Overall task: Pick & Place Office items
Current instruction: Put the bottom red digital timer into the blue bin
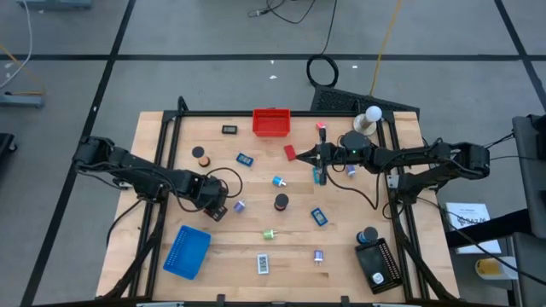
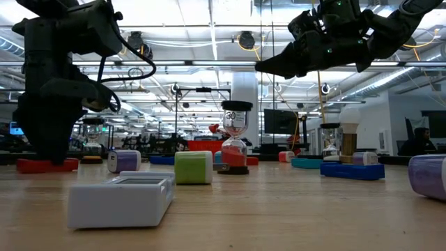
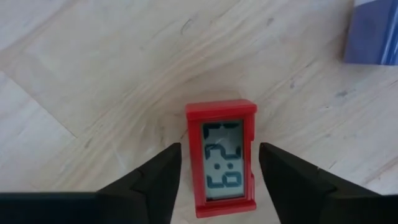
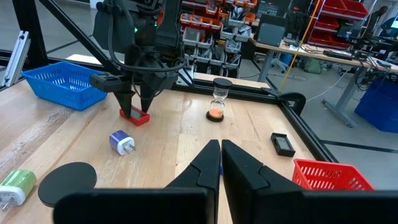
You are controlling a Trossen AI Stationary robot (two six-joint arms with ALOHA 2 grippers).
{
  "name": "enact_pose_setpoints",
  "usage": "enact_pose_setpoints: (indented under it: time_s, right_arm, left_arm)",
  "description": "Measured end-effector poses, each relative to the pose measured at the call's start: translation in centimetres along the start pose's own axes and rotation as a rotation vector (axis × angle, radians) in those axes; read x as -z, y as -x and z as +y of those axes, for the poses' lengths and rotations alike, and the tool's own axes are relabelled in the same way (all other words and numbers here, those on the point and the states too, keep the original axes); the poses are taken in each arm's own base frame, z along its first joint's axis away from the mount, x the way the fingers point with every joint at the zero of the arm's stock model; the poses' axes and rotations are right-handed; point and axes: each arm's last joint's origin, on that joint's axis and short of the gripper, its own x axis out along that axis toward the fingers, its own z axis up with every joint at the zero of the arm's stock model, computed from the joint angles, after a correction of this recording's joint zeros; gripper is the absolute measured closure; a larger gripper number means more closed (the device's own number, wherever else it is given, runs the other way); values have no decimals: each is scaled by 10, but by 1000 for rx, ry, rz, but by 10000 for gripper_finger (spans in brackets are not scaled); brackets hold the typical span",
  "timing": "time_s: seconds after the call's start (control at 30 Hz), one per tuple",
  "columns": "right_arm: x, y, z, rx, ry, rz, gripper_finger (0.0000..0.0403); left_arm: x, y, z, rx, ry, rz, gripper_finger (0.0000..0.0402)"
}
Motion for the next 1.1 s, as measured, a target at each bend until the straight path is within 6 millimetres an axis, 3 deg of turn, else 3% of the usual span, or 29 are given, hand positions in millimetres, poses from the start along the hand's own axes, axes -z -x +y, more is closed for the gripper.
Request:
enact_pose_setpoints:
  time_s: [0.13,0.37,0.63,0.77,0.9,1.1]
  right_arm:
    - [0,0,0,0,0,0,392]
    - [0,0,0,0,0,0,396]
    - [0,0,0,0,0,0,394]
    - [0,0,0,0,0,0,396]
    - [0,0,0,0,0,0,394]
    - [0,0,0,0,0,0,398]
  left_arm:
    - [0,0,0,0,0,0,170]
    - [0,-2,-1,-5,38,6,212]
    - [-2,-14,-5,-31,26,41,186]
    - [-1,-13,-4,-26,30,62,209]
    - [0,-7,-4,-2,32,60,262]
    - [-4,17,-9,26,37,25,265]
